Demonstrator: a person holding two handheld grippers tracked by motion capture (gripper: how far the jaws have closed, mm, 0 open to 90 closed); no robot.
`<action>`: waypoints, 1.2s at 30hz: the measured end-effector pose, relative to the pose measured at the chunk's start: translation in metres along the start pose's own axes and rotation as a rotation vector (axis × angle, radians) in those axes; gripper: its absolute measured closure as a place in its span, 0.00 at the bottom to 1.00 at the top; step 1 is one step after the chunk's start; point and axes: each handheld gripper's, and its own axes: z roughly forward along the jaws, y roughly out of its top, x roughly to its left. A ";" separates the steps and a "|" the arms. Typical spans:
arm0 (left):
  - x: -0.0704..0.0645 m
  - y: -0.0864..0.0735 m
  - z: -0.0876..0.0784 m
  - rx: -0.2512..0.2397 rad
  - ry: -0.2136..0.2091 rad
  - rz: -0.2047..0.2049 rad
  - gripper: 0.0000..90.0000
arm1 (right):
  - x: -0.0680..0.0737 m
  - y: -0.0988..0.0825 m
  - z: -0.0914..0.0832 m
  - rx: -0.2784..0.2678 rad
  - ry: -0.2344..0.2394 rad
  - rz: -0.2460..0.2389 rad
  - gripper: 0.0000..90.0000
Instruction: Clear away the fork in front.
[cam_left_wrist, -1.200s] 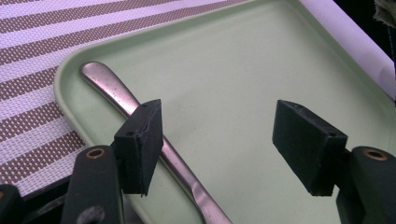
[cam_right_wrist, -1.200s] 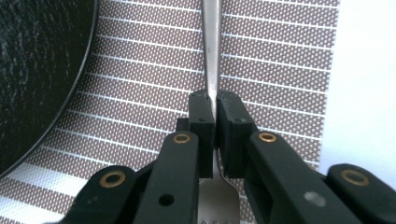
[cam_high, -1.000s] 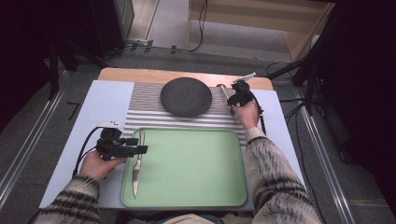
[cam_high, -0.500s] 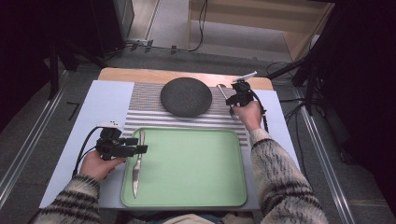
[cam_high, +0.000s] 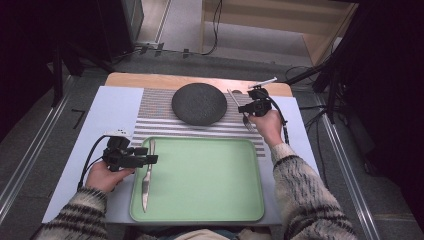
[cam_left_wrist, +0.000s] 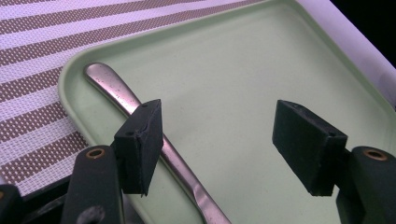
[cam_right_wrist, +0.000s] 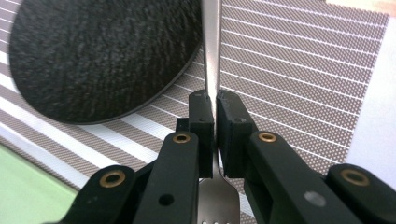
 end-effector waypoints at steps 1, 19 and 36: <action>0.000 0.000 0.000 -0.001 0.001 -0.001 0.38 | 0.002 0.000 -0.001 -0.003 0.005 -0.009 0.93; -0.002 0.001 0.003 0.012 0.033 0.012 0.38 | 0.022 -0.016 -0.015 -0.041 0.065 -0.086 0.93; -0.004 0.006 0.005 0.001 0.015 0.002 0.38 | 0.038 -0.034 -0.024 -0.055 0.118 -0.145 0.93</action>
